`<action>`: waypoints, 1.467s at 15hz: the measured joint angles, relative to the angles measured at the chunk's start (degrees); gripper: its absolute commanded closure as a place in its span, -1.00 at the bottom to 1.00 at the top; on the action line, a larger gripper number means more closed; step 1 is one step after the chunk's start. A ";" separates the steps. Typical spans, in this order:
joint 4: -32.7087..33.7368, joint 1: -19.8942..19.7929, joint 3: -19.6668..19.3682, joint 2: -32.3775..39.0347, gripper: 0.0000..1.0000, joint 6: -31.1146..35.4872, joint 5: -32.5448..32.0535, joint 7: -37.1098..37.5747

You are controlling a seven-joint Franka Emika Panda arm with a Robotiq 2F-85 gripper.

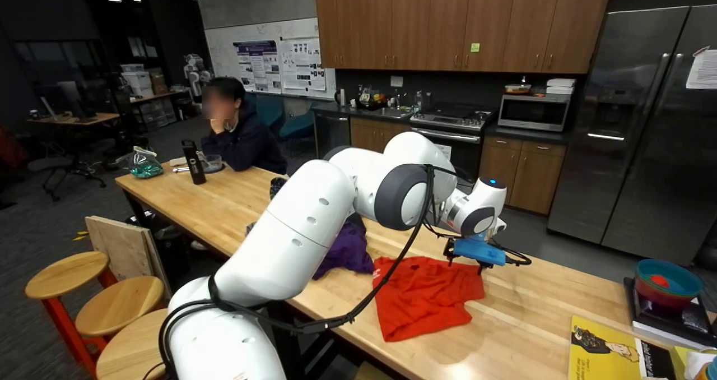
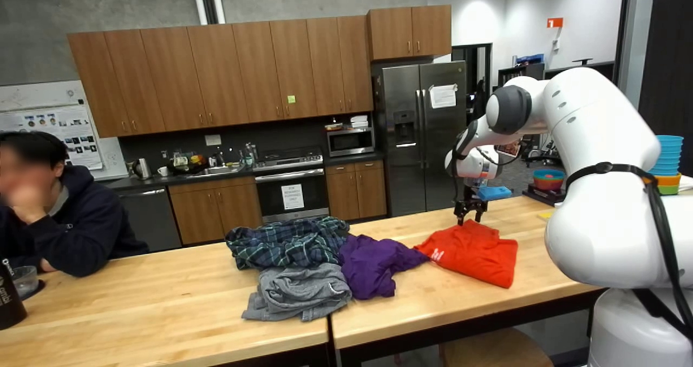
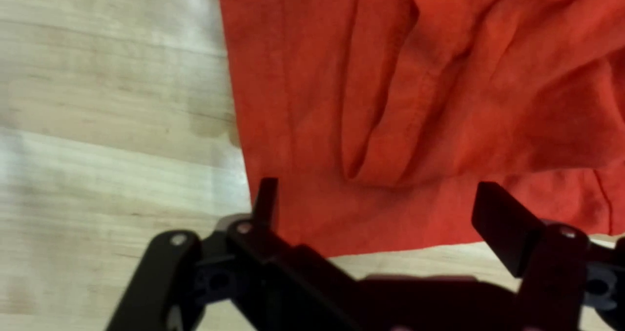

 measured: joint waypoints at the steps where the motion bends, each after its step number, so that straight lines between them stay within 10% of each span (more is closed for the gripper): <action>1: 0.32 0.04 0.00 0.25 -1.00 0.01 -0.56 0.54; 12: 2.11 -0.38 -0.14 2.38 -1.00 0.01 -1.87 2.51; 22: 3.96 -1.74 -0.43 2.77 0.69 0.01 -2.77 2.69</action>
